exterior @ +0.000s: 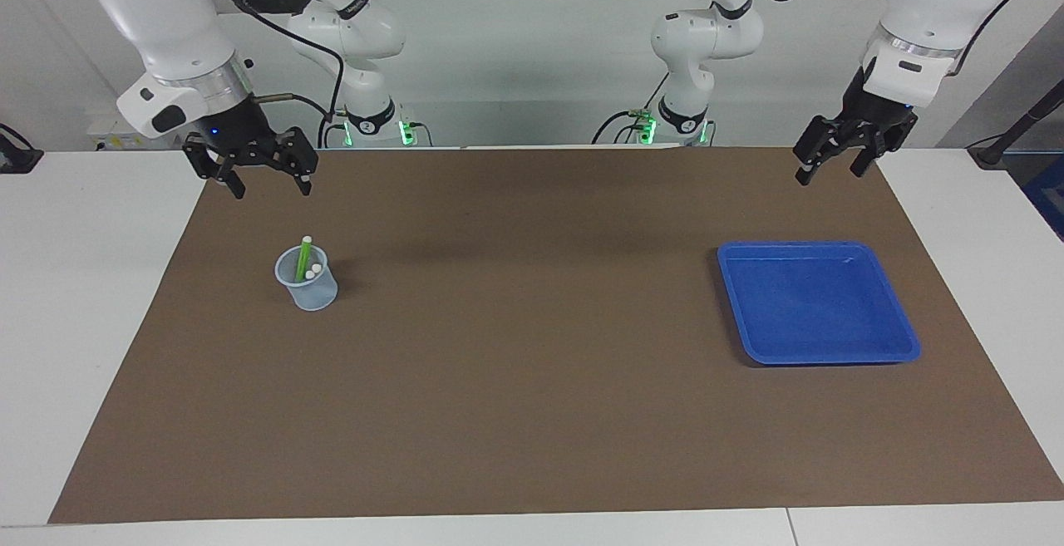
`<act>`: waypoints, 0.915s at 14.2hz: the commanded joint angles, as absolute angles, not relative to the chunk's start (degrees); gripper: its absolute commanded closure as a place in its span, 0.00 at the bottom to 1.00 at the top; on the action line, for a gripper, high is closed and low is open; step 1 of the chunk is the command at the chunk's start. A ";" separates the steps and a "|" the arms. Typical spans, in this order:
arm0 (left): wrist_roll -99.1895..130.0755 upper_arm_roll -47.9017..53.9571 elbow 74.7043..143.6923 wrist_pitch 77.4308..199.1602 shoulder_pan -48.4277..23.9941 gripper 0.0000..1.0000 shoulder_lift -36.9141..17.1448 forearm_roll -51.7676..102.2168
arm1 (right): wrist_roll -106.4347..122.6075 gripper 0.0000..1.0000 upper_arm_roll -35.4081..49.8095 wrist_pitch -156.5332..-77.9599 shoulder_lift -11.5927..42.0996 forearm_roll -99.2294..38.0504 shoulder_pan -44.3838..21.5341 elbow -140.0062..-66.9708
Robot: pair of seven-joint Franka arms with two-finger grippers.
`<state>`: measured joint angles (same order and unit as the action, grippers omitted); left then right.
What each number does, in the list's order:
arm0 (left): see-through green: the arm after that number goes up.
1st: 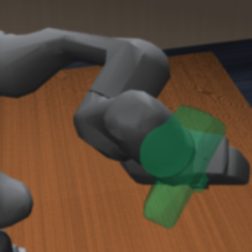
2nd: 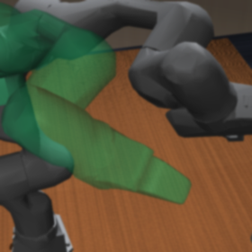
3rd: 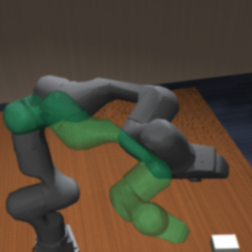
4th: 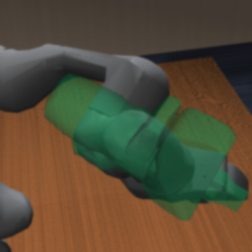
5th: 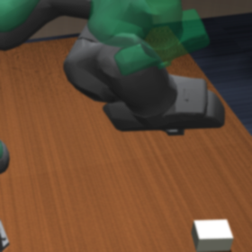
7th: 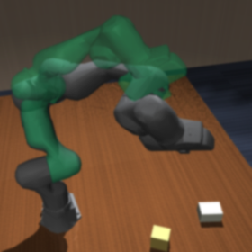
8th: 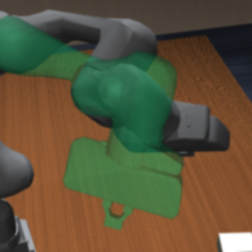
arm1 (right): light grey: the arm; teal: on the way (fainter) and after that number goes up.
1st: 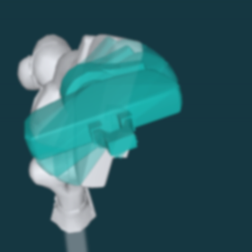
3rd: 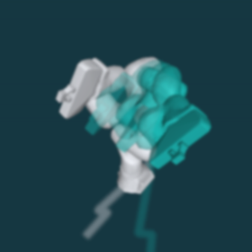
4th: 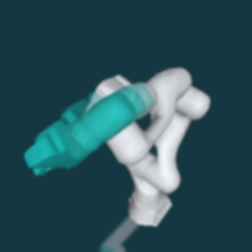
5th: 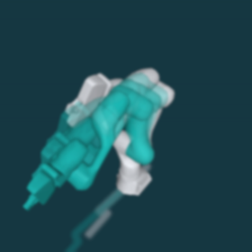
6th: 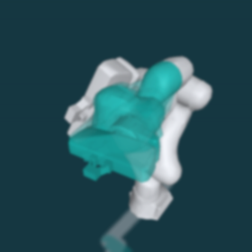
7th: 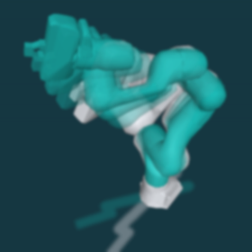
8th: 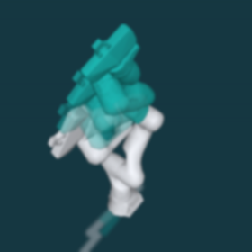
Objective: Right arm passes pens to left for tray arrangement
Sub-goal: 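Lower the right gripper into the white cup while the left gripper moves over the tray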
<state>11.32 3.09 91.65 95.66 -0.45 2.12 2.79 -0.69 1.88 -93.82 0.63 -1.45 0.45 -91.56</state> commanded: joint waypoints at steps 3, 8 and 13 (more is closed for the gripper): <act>12.04 2.73 97.02 98.61 0.09 0.00 4.74 9.30 | 5.10 0.00 2.20 -103.69 -2.90 -1.41 1.49 -102.72; 12.22 2.72 99.23 100.63 0.09 0.00 5.71 12.12 | 4.75 0.00 2.20 -109.32 2.27 -1.41 0.88 -104.94; 12.30 2.81 100.37 101.16 -0.79 0.00 5.97 12.13 | 0.88 0.00 2.29 -115.47 5.89 -1.41 0.44 -109.41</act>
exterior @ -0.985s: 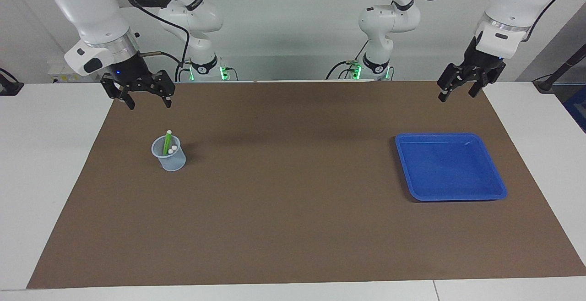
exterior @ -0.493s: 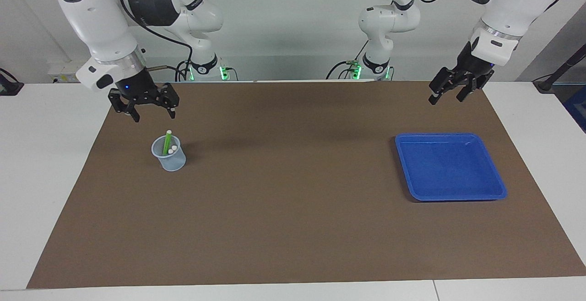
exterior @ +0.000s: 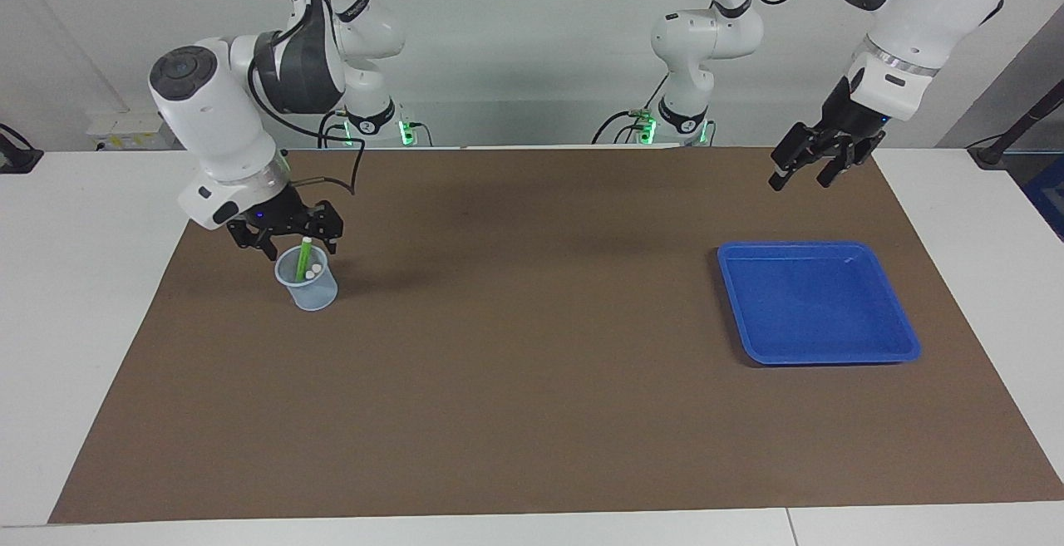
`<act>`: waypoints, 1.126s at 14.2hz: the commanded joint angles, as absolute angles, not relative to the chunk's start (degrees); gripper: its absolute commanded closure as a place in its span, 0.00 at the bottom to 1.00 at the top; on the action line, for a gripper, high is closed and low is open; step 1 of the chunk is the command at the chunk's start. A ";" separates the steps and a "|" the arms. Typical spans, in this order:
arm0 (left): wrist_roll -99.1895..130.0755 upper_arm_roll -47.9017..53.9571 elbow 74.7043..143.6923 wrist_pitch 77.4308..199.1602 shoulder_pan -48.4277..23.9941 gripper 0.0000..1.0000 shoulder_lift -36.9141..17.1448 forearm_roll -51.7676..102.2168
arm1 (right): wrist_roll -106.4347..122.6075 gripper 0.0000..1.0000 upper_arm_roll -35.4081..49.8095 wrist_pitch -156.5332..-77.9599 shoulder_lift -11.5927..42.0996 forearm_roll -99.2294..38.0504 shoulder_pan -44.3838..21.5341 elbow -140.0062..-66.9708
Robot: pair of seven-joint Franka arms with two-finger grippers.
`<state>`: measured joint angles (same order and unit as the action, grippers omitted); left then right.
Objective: Right arm passes pens to left for tray arrangement
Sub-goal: 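Lower the right gripper into the white cup while the left gripper moves over the tray, then grasp the purple pen in the cup with the right gripper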
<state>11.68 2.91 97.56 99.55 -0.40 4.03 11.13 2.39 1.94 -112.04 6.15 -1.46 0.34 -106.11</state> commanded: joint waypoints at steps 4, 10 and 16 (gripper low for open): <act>12.22 2.81 103.35 101.86 -0.44 0.00 6.94 17.57 | 0.88 0.08 2.29 -115.76 5.89 -1.41 0.53 -111.53; 12.13 3.16 107.05 104.06 -0.97 0.00 7.65 21.80 | 0.62 0.17 2.29 -115.93 5.36 -1.41 1.32 -114.87; 13.70 3.16 111.00 108.62 -4.22 0.00 8.17 24.43 | -0.53 0.31 2.29 -116.54 5.18 -1.49 1.76 -116.72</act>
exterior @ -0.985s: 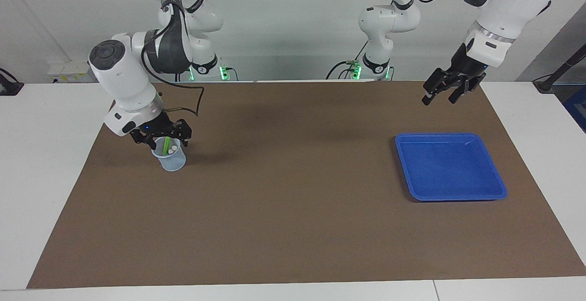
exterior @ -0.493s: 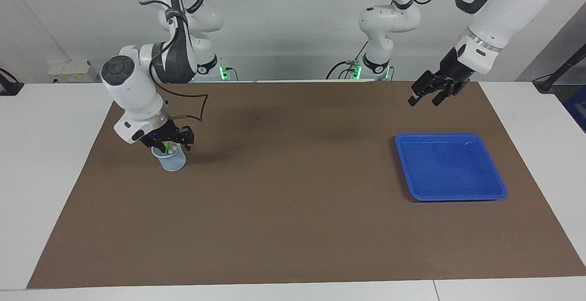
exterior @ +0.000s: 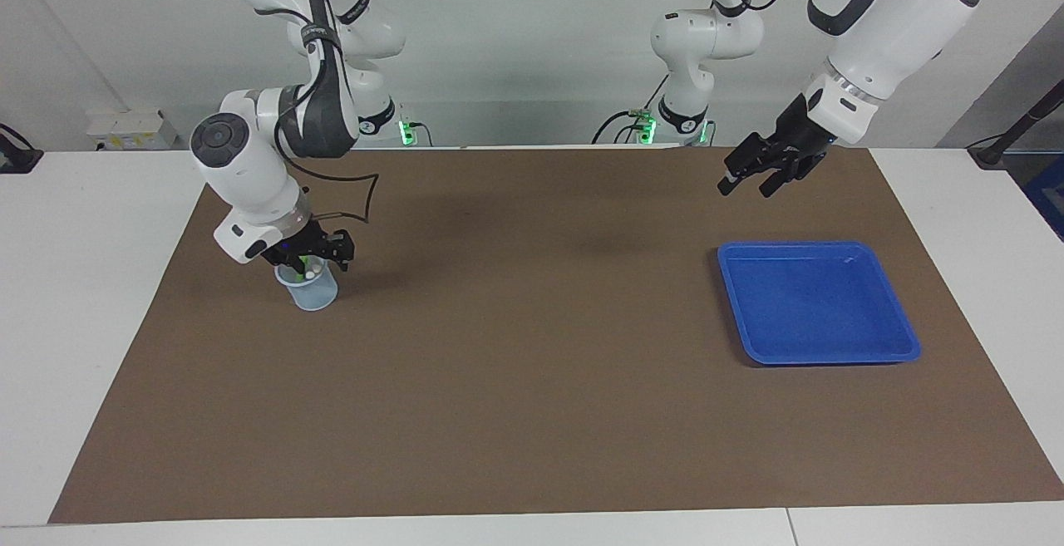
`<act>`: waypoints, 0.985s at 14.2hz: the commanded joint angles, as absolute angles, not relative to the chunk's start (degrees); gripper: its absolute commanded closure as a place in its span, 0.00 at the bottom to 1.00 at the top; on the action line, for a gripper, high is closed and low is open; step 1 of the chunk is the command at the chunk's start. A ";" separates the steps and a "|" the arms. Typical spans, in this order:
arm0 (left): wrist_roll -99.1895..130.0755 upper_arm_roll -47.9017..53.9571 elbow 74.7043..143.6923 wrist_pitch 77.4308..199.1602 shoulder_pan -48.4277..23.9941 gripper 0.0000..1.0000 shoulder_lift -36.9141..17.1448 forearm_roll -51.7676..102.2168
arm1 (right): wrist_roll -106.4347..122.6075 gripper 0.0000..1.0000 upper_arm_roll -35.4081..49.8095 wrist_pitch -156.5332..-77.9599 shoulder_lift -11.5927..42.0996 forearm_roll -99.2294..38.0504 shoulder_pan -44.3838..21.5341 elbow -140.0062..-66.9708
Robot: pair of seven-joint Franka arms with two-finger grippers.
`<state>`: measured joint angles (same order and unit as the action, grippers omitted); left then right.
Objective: Right arm passes pens to left for tray arrangement
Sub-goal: 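Grasp the purple pen in the cup with the right gripper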
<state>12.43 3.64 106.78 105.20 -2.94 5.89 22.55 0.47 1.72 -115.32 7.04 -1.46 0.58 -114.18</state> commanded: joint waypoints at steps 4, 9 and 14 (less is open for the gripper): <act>14.32 3.25 113.46 112.14 -5.89 0.00 8.26 26.89 | -0.09 0.48 2.29 -117.86 5.53 -1.49 2.46 -116.72; 17.67 3.34 115.22 115.84 -7.56 0.00 8.26 26.89 | 0.09 0.52 2.29 -117.77 5.19 -1.49 2.81 -117.86; 17.67 3.34 116.19 116.72 -8.35 0.00 8.09 28.65 | 0.09 0.86 2.29 -116.20 5.10 -1.49 3.16 -117.86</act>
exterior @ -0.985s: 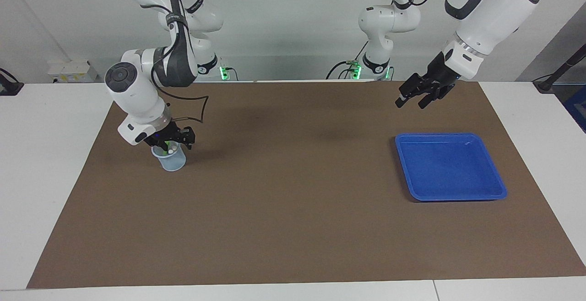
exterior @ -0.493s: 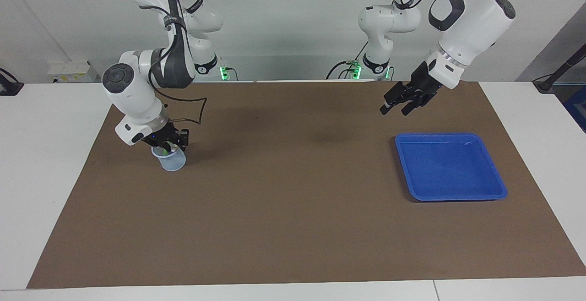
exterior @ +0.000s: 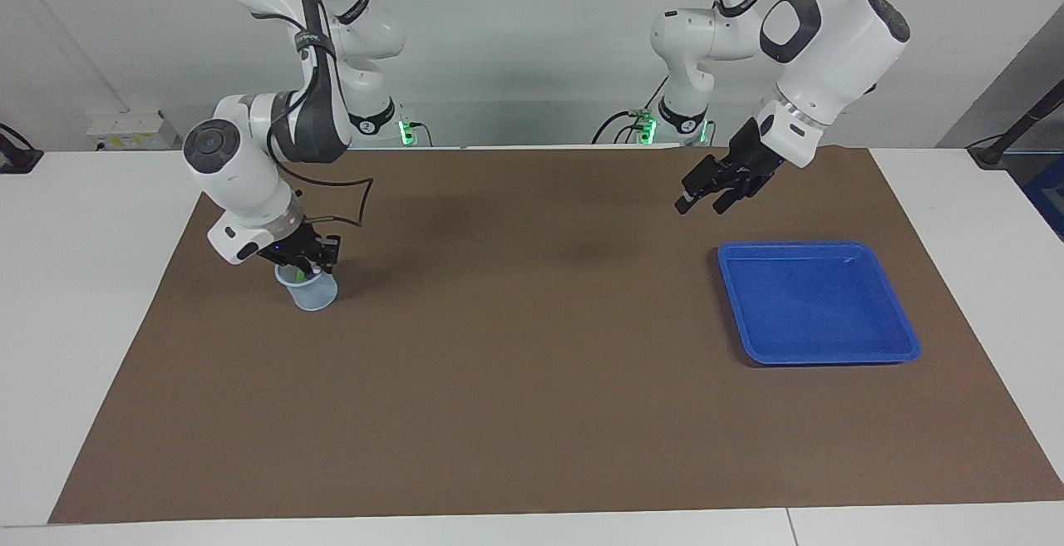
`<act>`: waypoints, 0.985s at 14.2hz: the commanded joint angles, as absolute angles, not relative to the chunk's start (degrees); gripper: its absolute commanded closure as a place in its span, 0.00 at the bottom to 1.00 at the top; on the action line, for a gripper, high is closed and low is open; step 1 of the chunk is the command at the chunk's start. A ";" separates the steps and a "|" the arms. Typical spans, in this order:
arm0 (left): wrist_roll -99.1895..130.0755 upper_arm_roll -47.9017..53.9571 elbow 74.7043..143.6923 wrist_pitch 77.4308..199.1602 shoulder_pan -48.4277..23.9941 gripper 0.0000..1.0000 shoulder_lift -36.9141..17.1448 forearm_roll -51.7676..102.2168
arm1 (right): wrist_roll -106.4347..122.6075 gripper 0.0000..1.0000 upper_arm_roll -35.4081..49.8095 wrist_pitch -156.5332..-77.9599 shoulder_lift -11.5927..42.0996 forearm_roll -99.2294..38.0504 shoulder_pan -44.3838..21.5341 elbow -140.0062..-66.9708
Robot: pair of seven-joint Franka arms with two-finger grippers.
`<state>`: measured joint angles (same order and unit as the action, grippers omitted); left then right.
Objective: Right arm passes pens to left for tray arrangement
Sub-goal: 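Grasp the purple pen in the cup with the right gripper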
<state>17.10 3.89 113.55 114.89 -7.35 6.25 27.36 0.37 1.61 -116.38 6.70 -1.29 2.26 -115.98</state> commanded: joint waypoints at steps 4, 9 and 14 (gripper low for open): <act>17.67 3.25 116.63 117.59 -8.35 0.00 7.65 30.50 | 0.44 1.00 2.29 -114.44 5.01 -1.41 3.34 -117.25; 17.75 3.34 116.54 118.30 -8.35 0.00 7.47 32.34 | 5.09 1.00 2.20 -109.09 4.22 -0.35 2.64 -111.82; 17.75 3.25 116.54 118.48 -8.26 0.00 7.47 32.70 | 9.66 1.00 2.90 -101.36 3.25 4.48 -0.08 -101.98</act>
